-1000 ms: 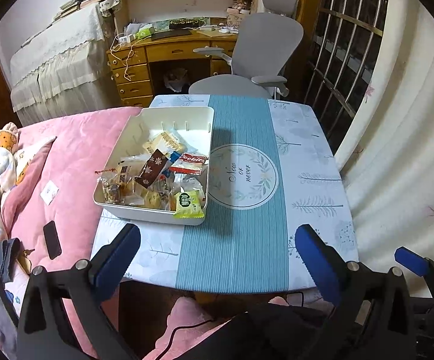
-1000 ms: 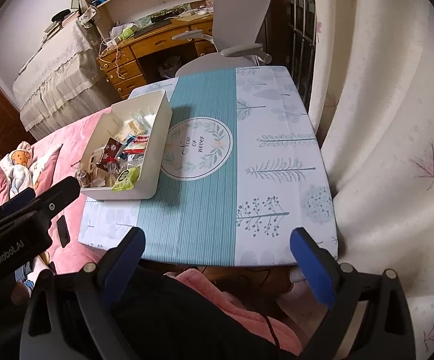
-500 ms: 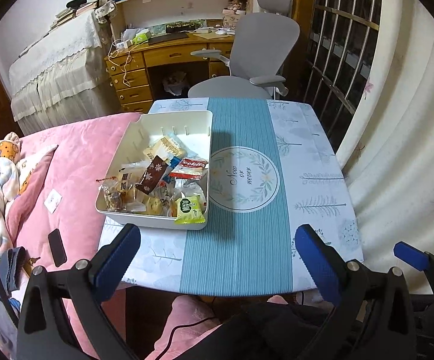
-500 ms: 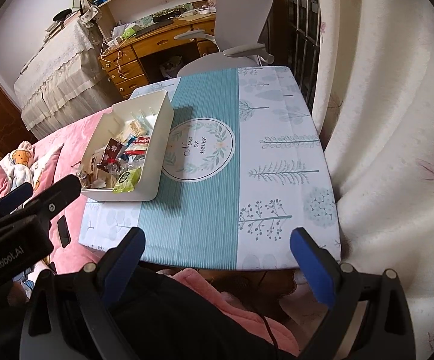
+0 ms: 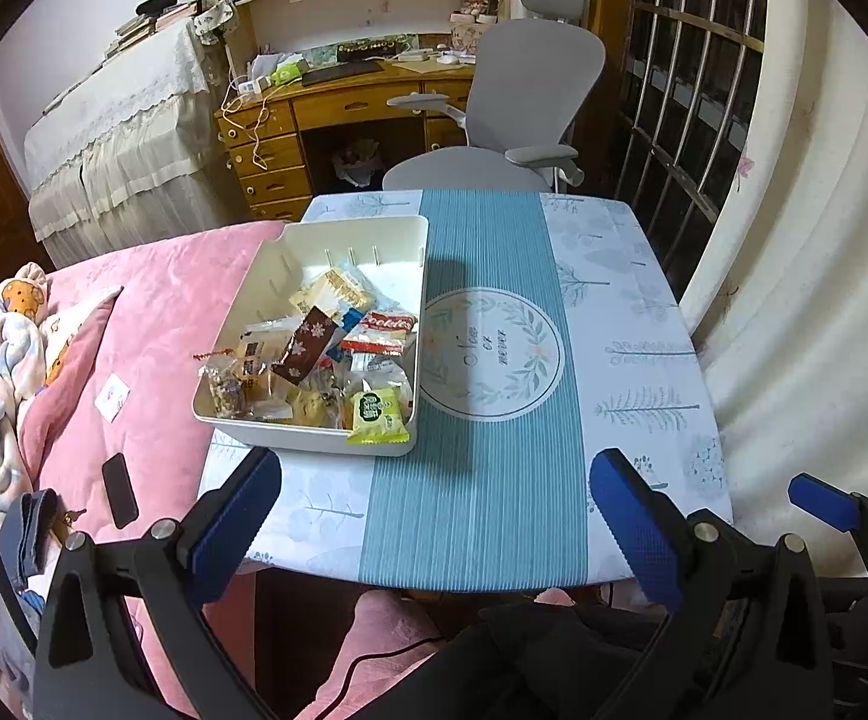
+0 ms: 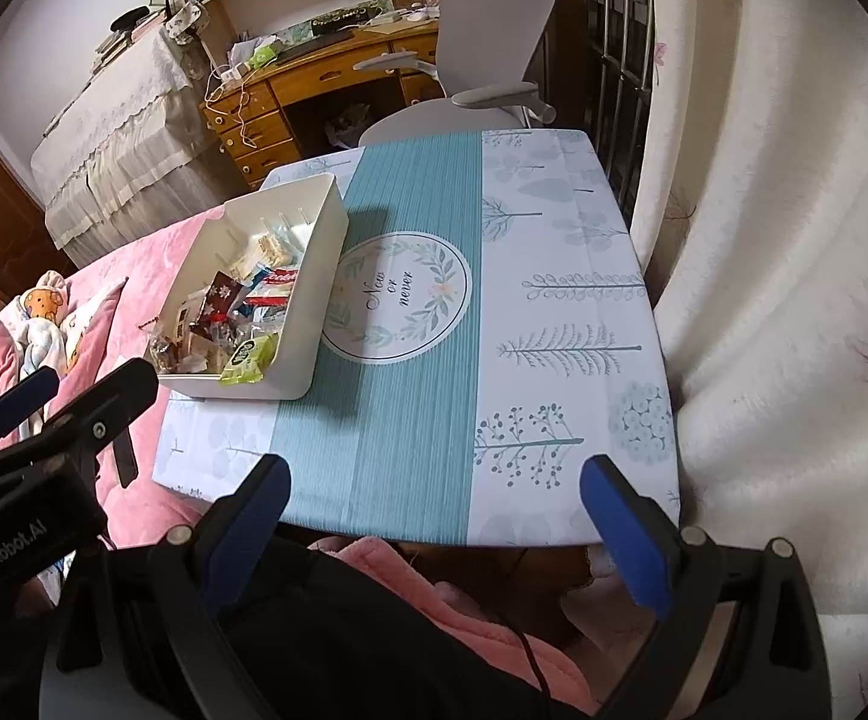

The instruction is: Organize snacks

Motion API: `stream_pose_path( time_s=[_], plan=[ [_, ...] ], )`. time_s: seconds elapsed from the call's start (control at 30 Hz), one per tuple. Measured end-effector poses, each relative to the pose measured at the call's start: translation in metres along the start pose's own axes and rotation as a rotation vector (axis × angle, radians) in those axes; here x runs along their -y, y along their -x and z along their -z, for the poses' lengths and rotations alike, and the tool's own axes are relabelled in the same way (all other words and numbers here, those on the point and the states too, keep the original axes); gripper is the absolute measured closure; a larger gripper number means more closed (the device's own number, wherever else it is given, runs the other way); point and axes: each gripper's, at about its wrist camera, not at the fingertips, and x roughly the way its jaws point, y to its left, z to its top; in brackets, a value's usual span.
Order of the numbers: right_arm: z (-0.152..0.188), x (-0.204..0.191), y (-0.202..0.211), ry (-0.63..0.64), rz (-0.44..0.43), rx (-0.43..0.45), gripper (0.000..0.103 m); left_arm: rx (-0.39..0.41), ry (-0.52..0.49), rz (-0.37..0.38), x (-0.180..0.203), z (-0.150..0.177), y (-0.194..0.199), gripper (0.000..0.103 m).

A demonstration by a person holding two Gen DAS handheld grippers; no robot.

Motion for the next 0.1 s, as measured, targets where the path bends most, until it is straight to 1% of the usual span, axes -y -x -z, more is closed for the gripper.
stream_pose_path(
  time_s=[0.1],
  plan=[
    [0.0010,0.0028,-0.0022,0.001,-0.002,-0.007,0.005,-0.013,-0.002,-0.003,0.0007,0.0004,-0.0014,0.001]
  ],
)
